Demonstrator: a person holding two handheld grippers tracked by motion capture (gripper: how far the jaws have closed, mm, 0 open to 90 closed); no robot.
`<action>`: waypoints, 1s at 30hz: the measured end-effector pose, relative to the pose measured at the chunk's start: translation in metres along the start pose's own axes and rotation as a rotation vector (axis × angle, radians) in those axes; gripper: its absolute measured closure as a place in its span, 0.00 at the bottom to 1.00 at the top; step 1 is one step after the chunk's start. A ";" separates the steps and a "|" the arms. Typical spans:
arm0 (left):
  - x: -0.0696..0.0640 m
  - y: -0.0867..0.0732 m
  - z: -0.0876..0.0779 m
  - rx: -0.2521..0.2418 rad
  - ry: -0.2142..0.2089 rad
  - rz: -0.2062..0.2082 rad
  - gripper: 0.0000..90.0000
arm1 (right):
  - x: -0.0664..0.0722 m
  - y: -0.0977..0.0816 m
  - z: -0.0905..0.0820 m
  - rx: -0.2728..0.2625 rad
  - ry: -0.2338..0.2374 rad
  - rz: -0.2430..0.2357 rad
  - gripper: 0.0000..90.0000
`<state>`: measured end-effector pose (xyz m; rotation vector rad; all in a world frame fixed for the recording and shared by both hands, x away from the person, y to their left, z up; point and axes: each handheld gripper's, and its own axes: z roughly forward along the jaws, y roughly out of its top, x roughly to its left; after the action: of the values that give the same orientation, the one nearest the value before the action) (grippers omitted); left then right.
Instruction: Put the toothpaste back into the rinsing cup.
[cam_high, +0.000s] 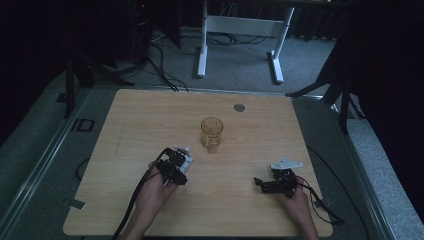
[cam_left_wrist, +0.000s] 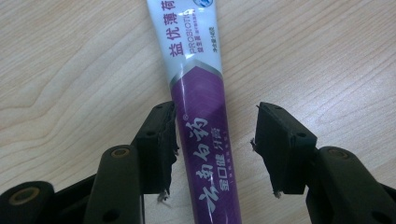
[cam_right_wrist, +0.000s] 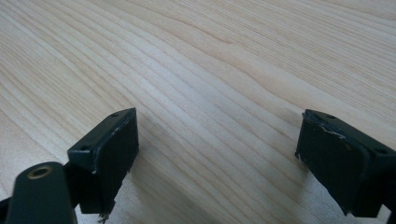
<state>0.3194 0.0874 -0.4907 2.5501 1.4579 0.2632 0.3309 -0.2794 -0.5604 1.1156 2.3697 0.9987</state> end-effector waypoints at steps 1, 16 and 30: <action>0.000 0.000 0.001 0.001 0.000 0.000 0.54 | 0.000 0.000 0.000 0.000 0.000 0.000 0.14; 0.004 0.000 0.011 0.038 -0.013 -0.007 0.56 | 0.000 0.000 0.000 0.000 0.000 0.001 0.14; 0.010 0.000 0.022 0.066 -0.028 -0.014 0.60 | 0.000 0.000 0.000 0.000 0.000 0.000 0.14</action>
<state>0.3296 0.0948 -0.5112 2.5828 1.4976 0.1789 0.3309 -0.2795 -0.5604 1.1153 2.3700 0.9984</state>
